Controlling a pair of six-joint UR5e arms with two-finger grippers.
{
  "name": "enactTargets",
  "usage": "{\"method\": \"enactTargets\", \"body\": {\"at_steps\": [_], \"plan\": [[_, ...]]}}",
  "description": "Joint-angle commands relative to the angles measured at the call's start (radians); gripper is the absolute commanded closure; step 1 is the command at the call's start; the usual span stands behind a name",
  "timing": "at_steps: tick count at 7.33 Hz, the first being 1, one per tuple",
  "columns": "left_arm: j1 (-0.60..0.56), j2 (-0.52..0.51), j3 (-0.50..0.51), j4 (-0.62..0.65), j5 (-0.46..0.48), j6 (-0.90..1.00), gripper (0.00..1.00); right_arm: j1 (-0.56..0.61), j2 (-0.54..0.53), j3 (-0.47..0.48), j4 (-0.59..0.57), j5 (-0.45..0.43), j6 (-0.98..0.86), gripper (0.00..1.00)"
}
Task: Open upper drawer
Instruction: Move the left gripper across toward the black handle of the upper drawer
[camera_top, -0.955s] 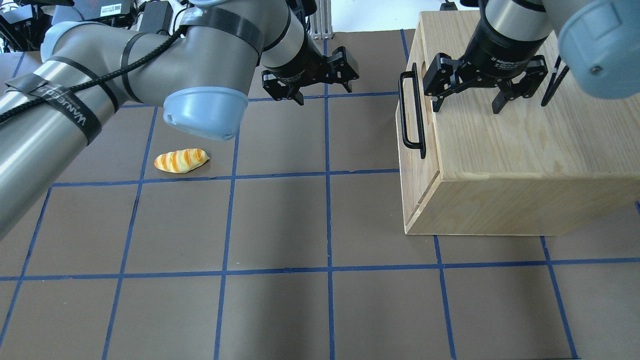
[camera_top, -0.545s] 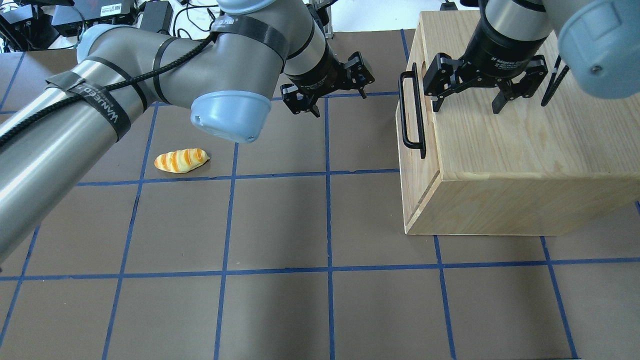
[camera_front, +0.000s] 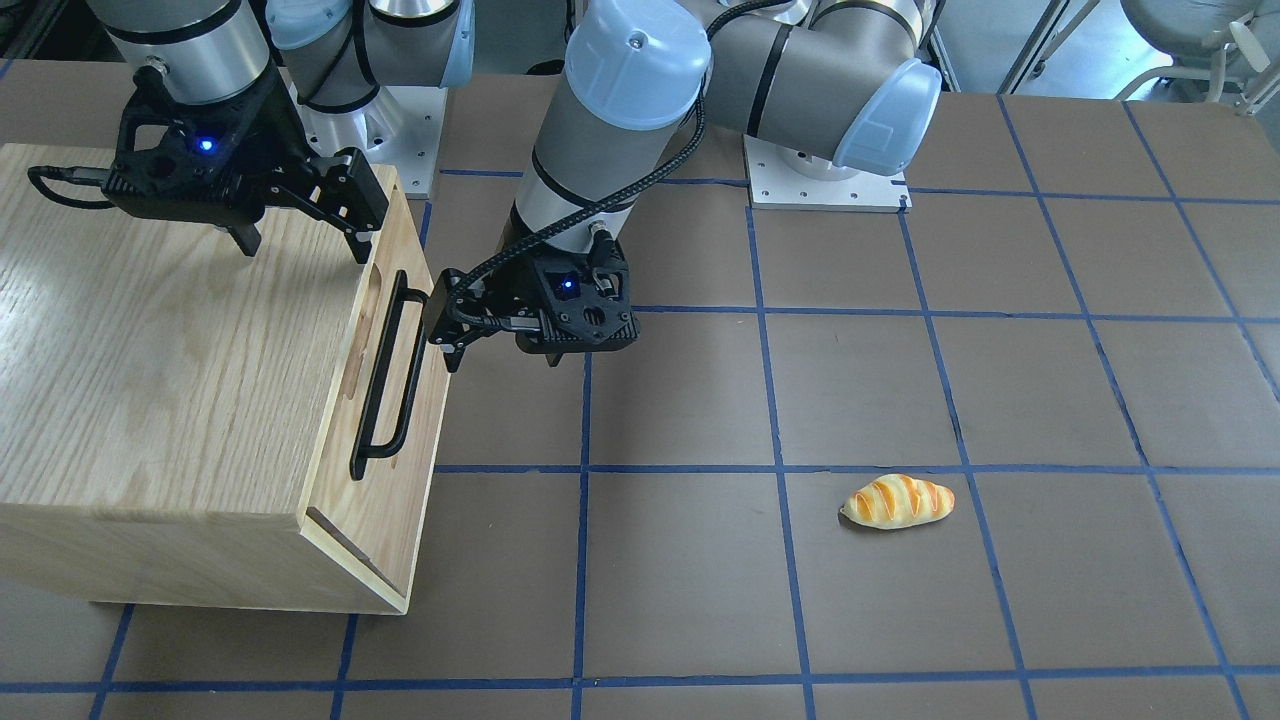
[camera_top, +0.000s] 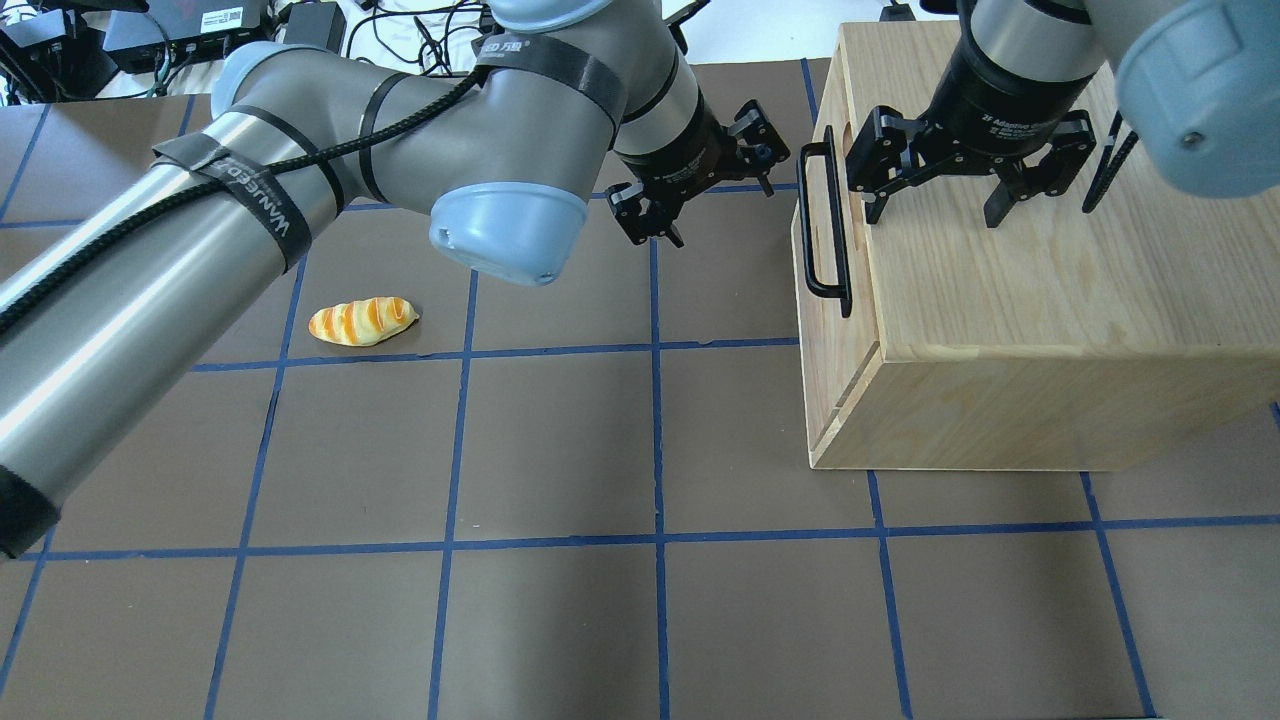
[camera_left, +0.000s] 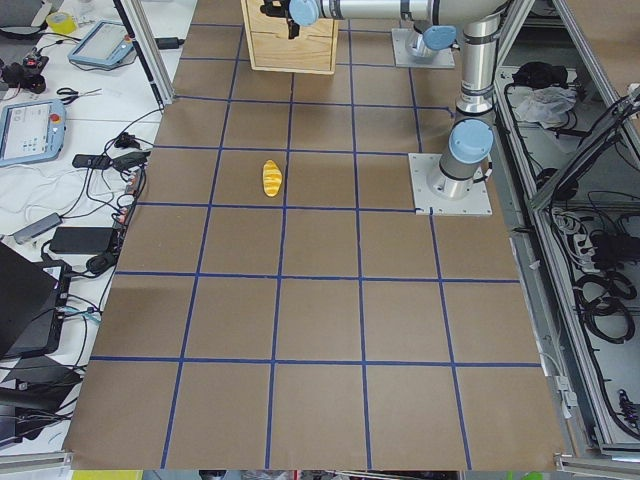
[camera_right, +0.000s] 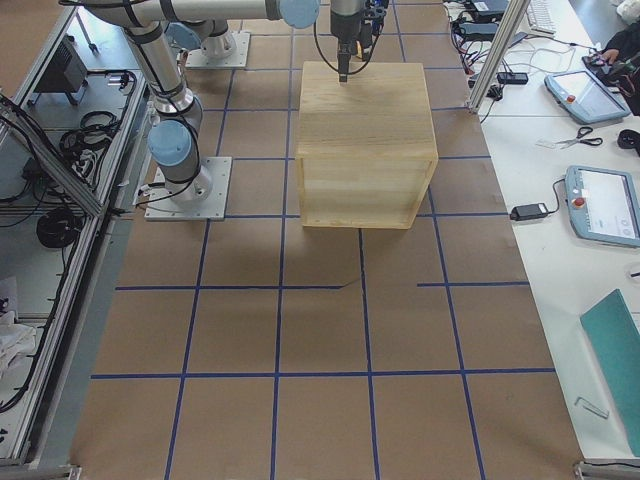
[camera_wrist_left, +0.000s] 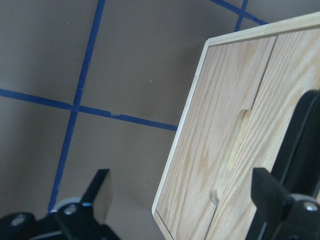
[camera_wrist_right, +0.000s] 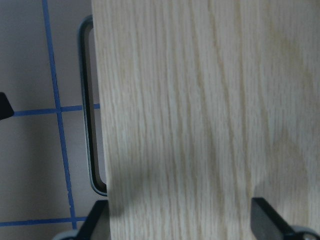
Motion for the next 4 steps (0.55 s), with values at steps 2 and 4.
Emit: {"method": "enactTargets", "body": {"at_steps": [2,4], "plan": [[-0.028,-0.043,0.025,0.004,-0.004,-0.049,0.00,0.000,0.000,0.000,0.000,0.001,0.000,0.00],[-0.033,-0.048,0.029,0.004,-0.005,-0.081,0.00,0.000,0.000,0.000,0.000,-0.001,0.000,0.00]]}}
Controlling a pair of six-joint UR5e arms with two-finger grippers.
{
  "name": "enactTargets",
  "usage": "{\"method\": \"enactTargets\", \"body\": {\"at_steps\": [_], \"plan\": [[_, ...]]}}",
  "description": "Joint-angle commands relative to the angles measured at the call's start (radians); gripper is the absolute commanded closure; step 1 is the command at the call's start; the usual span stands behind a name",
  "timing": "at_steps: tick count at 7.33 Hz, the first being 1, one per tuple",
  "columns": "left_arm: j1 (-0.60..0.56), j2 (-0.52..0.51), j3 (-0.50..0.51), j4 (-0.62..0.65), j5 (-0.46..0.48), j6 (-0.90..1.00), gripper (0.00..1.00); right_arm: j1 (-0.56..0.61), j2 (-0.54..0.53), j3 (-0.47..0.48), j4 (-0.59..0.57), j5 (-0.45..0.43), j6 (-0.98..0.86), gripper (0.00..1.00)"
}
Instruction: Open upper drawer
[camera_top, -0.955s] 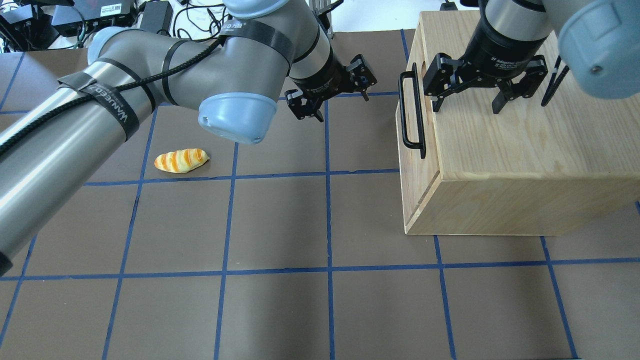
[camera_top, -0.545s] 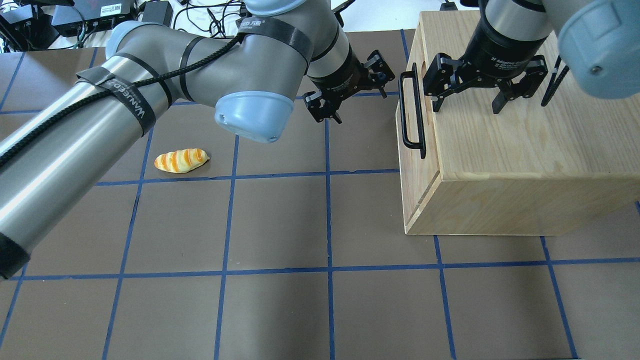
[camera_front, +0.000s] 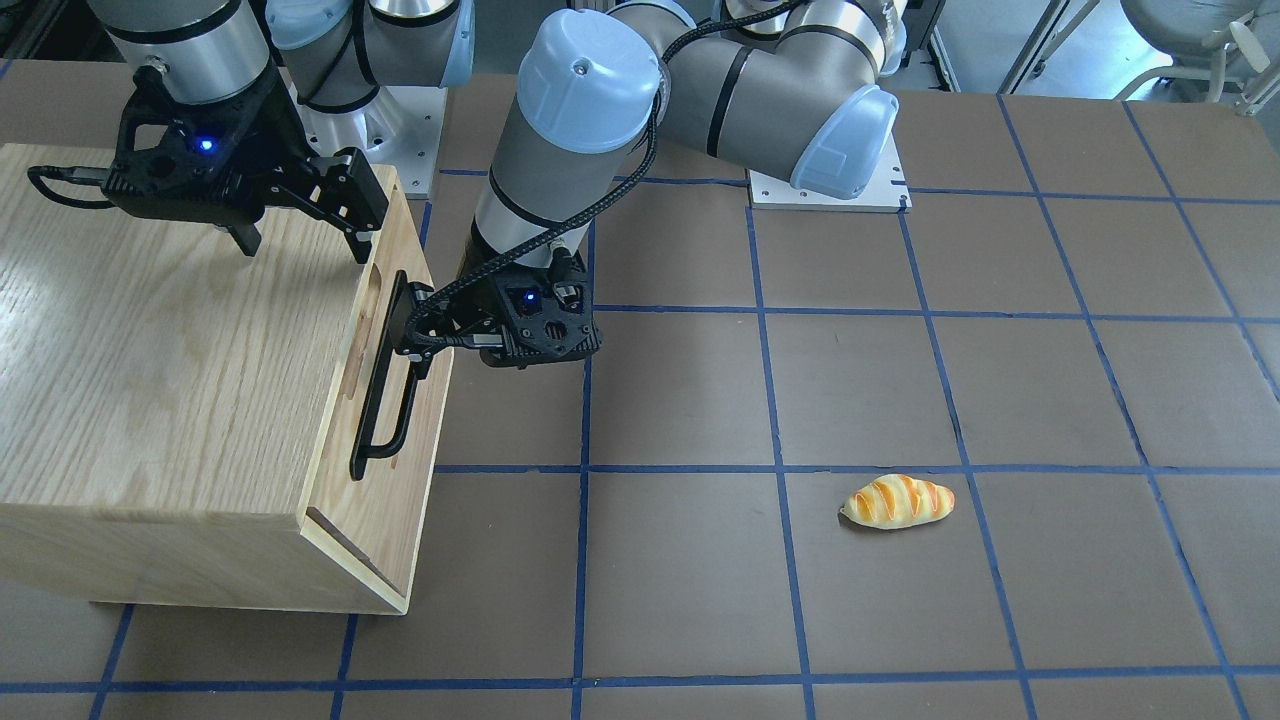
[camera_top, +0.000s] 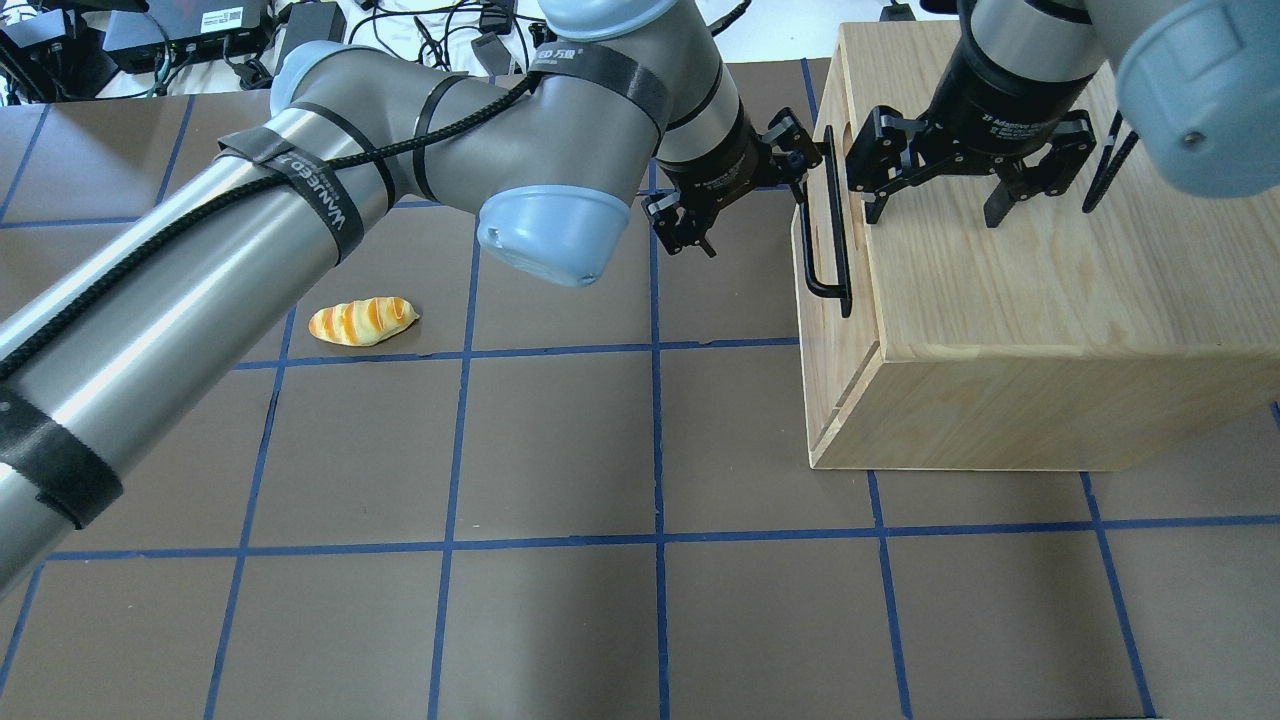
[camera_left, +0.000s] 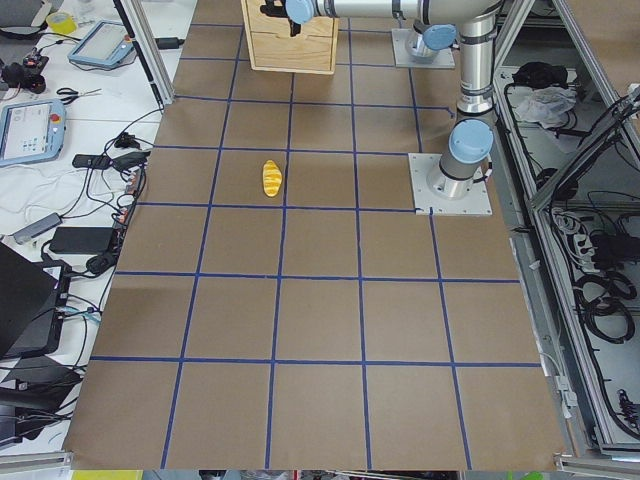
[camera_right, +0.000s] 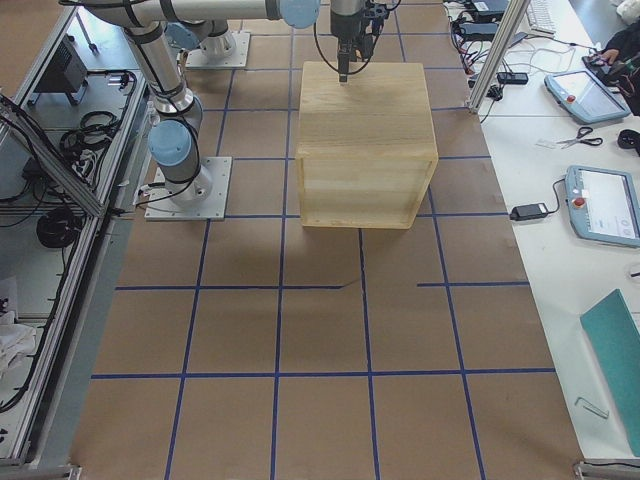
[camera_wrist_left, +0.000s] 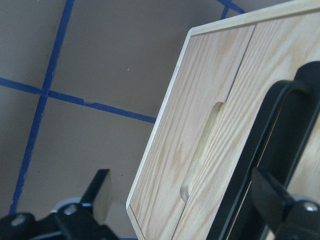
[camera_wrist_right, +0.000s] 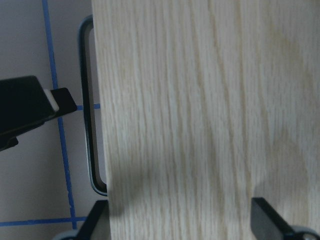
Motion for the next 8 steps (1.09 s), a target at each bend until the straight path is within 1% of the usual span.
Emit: {"method": "enactTargets", "body": {"at_steps": [1,2,8], "plan": [[-0.011,-0.003,0.003,0.002,-0.001,-0.015,0.00,0.000,0.000,0.000,0.000,-0.001,0.000,0.00],[-0.022,-0.003,0.004,0.005,0.001,-0.042,0.00,0.000,0.000,0.000,0.000,0.000,0.000,0.00],[-0.033,-0.022,0.004,0.023,0.001,-0.046,0.00,0.000,0.000,0.000,0.000,0.000,0.000,0.00]]}}
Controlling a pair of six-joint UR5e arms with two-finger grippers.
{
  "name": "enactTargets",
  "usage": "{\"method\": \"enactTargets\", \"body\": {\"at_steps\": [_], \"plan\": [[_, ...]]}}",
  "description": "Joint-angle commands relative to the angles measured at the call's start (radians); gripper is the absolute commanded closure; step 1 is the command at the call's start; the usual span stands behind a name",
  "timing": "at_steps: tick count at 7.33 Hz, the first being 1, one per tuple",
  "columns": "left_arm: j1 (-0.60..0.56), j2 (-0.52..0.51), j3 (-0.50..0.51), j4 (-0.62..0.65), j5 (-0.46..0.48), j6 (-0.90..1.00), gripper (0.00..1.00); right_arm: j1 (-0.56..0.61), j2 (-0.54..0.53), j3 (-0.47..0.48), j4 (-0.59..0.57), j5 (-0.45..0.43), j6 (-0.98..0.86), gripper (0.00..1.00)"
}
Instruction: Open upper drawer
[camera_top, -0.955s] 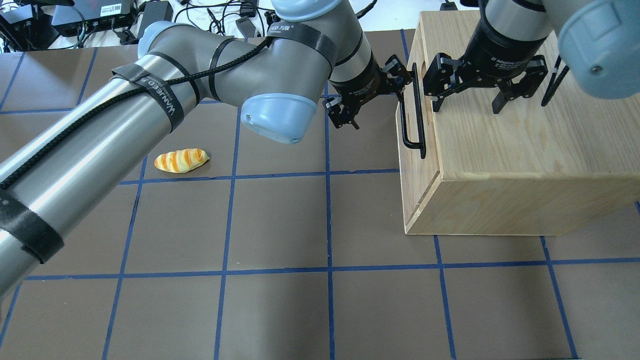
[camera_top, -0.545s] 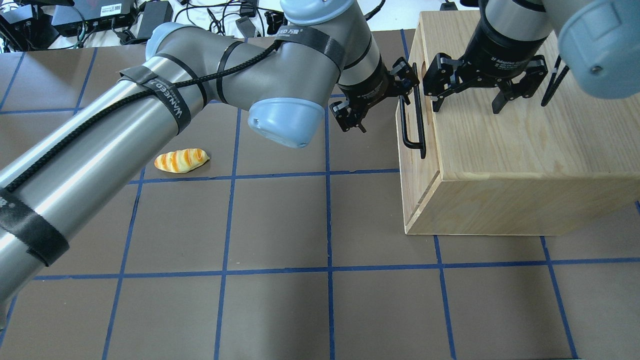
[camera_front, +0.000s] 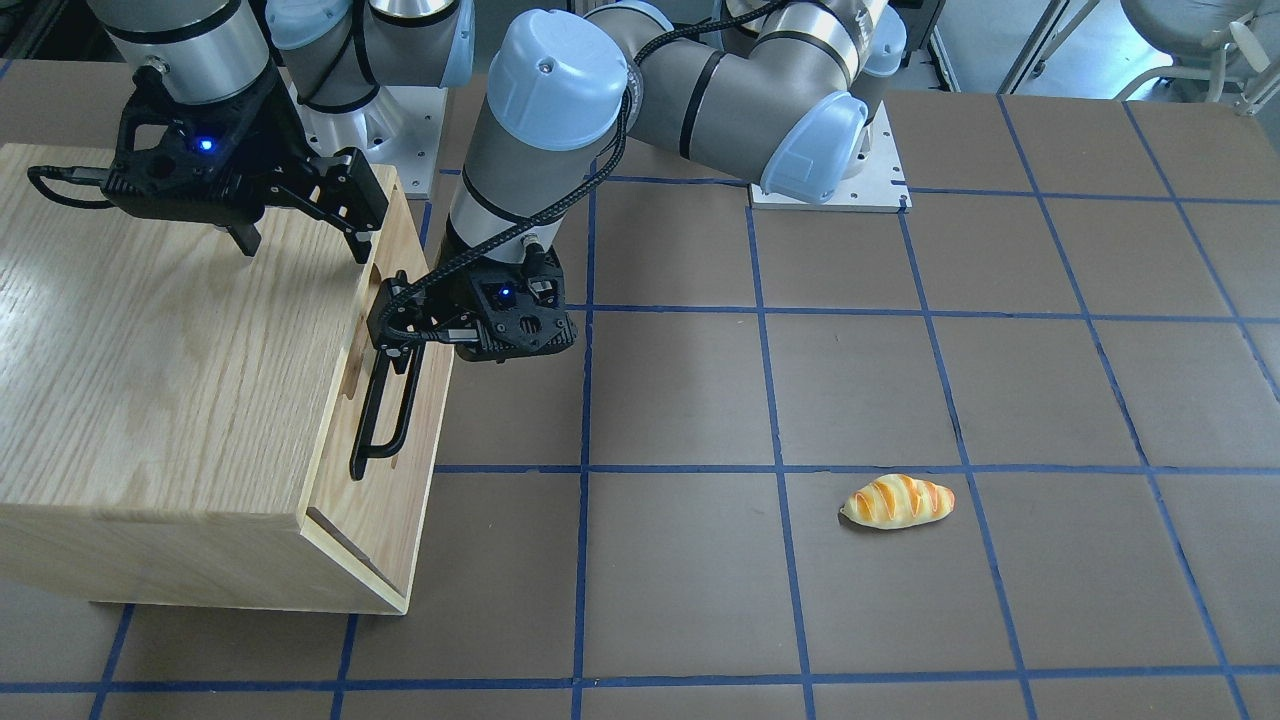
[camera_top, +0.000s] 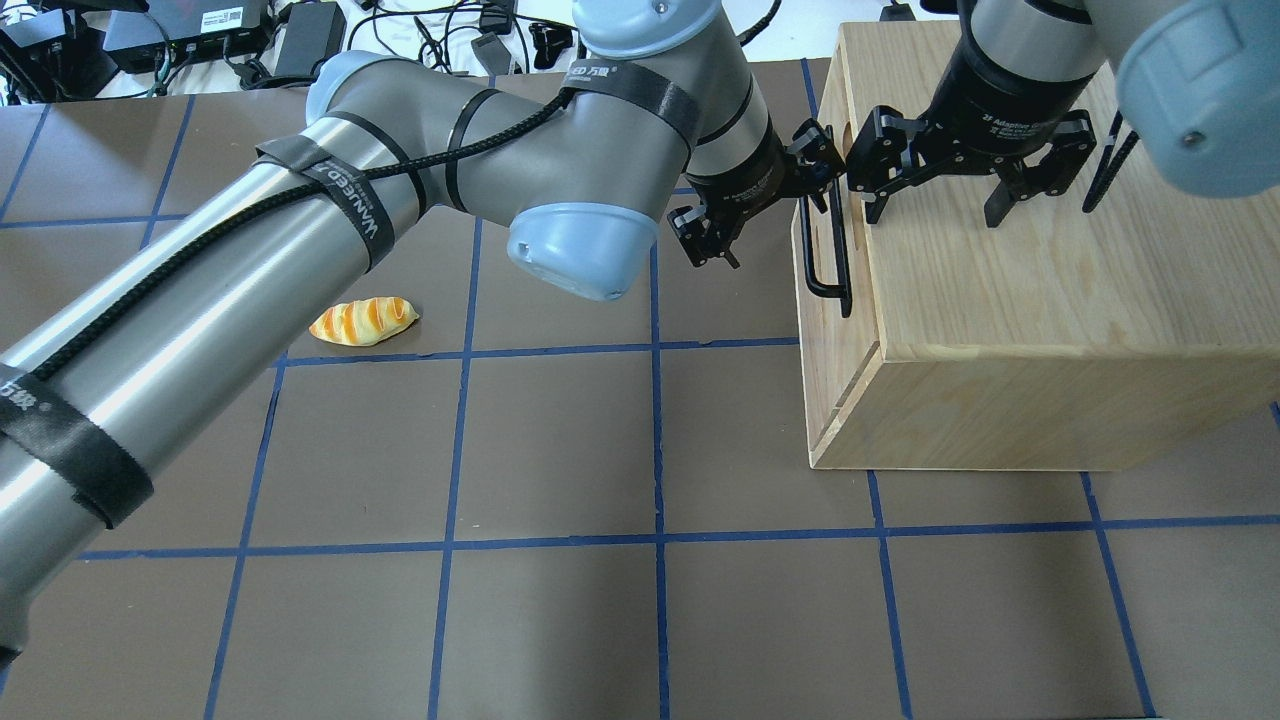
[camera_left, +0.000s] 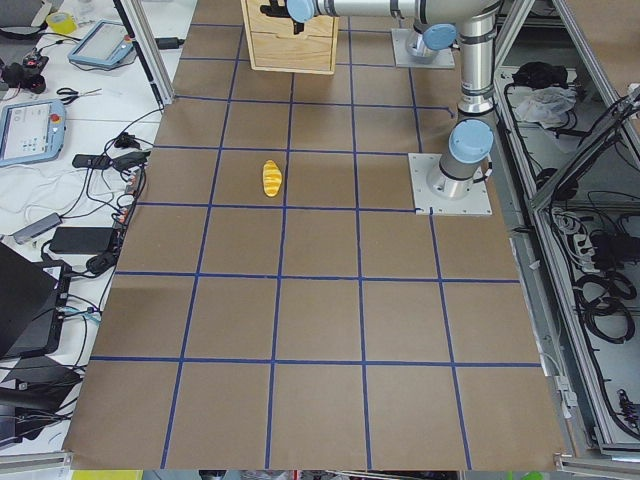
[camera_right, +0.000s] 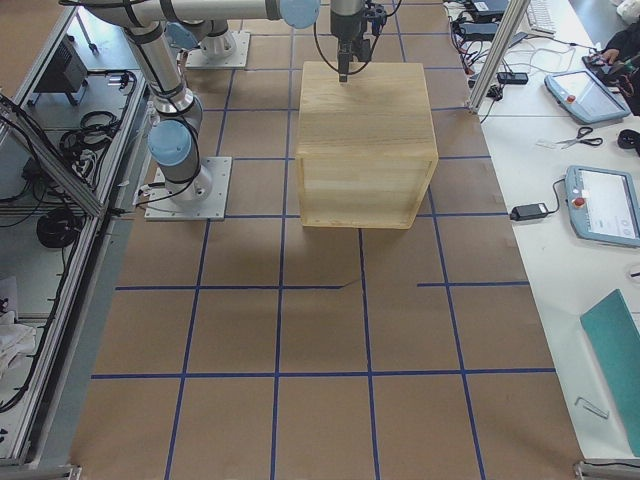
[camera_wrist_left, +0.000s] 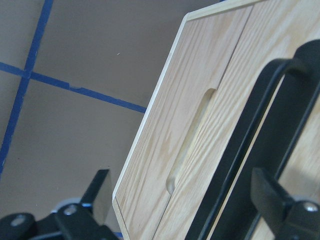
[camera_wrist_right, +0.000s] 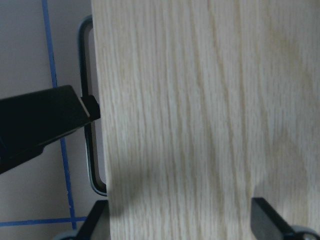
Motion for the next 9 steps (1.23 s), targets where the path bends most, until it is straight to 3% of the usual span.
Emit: {"method": "enactTargets", "body": {"at_steps": [1,9], "plan": [[-0.002,-0.005,0.000,0.001,0.000,0.005,0.00,0.000,0.000,0.000,0.000,-0.001,0.000,0.00],[-0.006,-0.032,-0.003,0.001,0.010,0.015,0.00,0.000,0.000,0.000,0.000,0.001,0.000,0.00]]}}
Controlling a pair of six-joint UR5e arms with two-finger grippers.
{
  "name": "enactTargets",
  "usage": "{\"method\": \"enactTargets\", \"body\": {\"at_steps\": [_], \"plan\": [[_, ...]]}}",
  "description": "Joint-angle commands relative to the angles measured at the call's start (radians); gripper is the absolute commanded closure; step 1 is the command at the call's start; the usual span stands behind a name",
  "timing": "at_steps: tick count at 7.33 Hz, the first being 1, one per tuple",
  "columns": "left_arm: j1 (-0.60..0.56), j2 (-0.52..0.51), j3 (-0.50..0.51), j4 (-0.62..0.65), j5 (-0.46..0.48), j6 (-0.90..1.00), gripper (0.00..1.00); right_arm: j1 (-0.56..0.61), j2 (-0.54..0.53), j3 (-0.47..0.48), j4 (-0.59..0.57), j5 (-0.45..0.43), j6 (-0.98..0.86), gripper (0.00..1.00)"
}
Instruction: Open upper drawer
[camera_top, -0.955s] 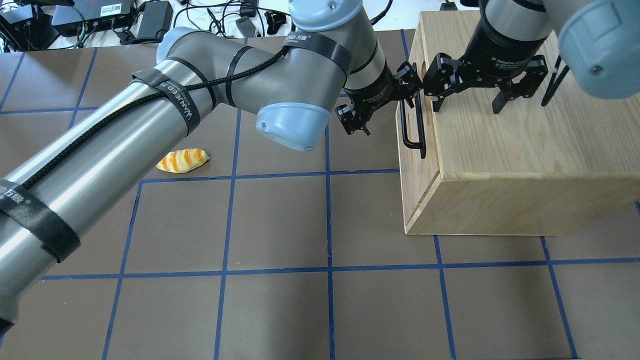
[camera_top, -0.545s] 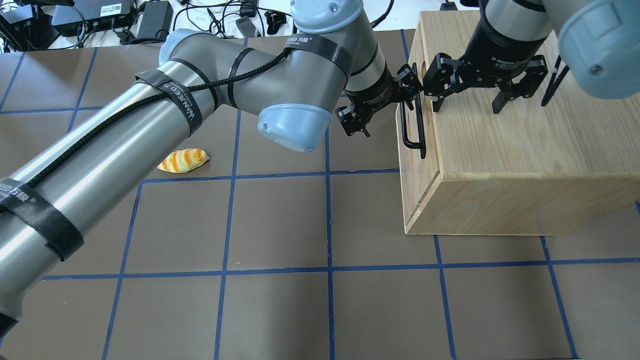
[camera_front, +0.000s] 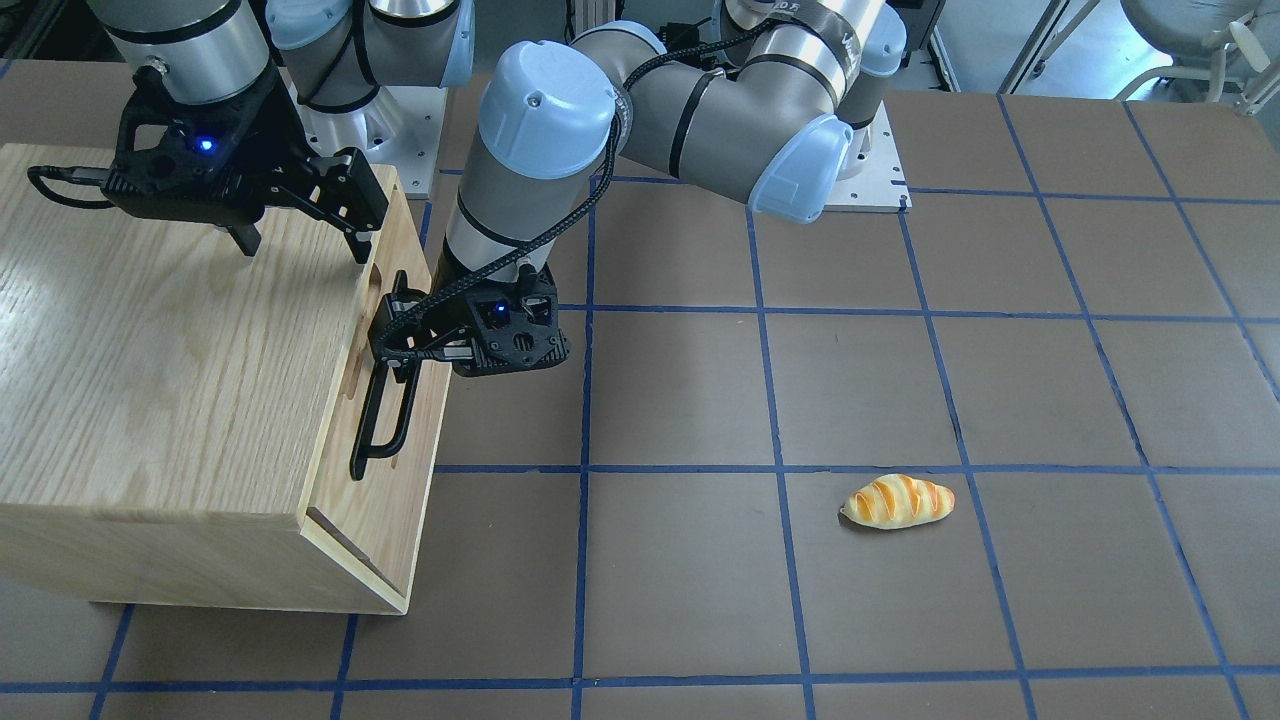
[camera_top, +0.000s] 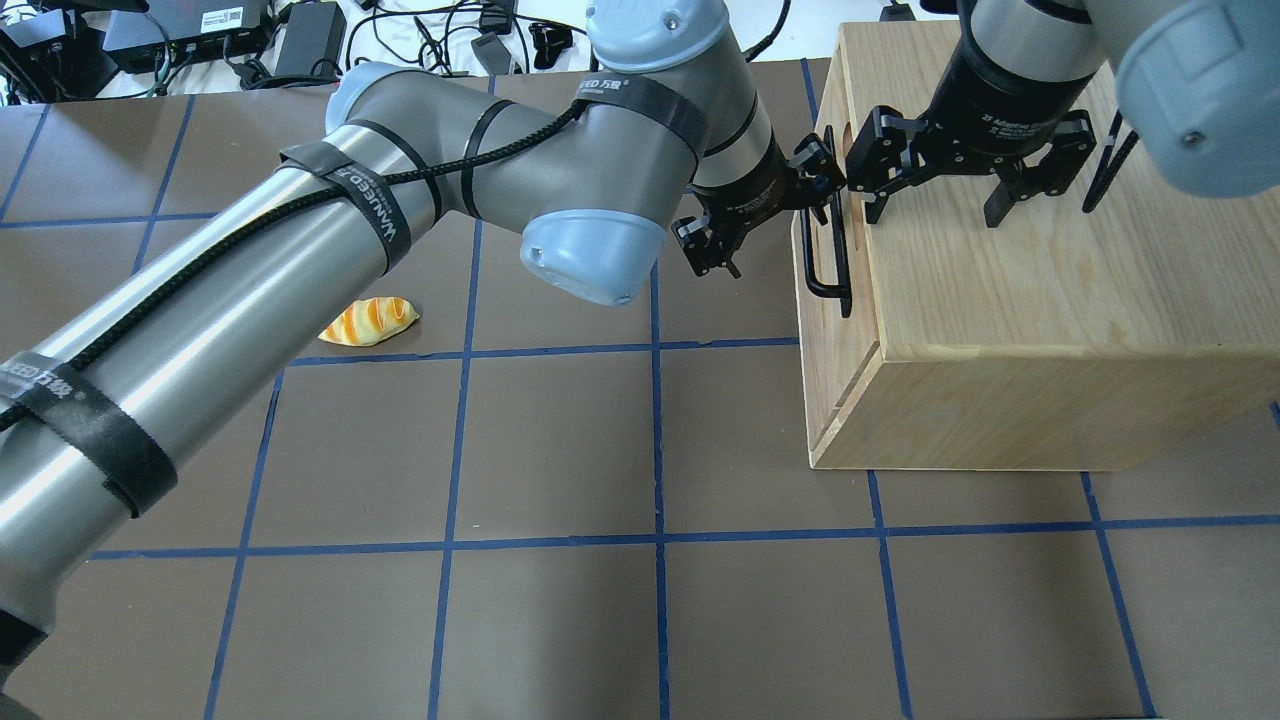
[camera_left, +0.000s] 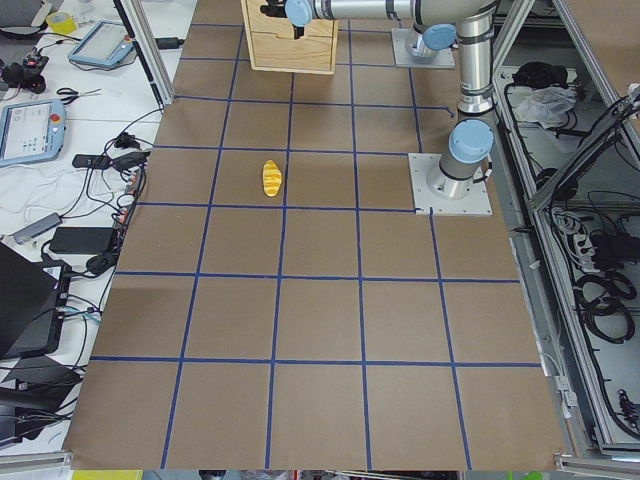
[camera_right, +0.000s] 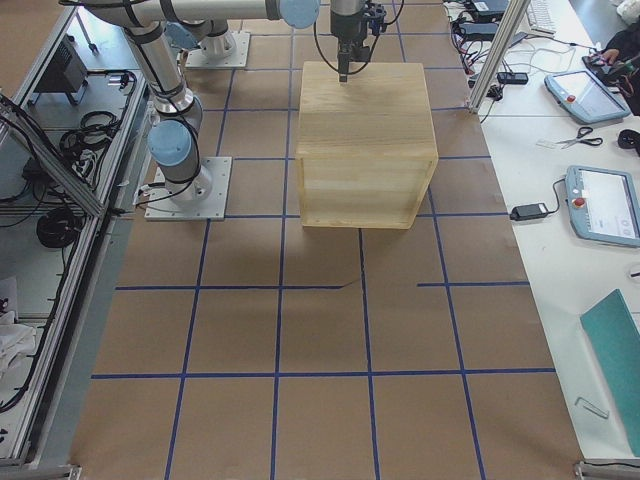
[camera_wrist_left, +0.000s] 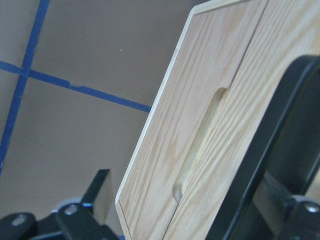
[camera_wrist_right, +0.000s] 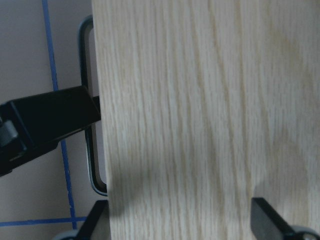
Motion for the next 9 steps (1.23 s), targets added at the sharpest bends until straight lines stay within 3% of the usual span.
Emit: {"method": "enactTargets", "body": {"at_steps": [1,9], "plan": [[-0.001,-0.007,0.001,0.000,0.007,0.026,0.00,0.000,0.000,0.000,0.000,0.001,0.000,0.00],[0.013,0.018,0.005,-0.015,0.075,0.134,0.00,0.000,0.000,0.000,0.000,0.001,0.000,0.00]]}}
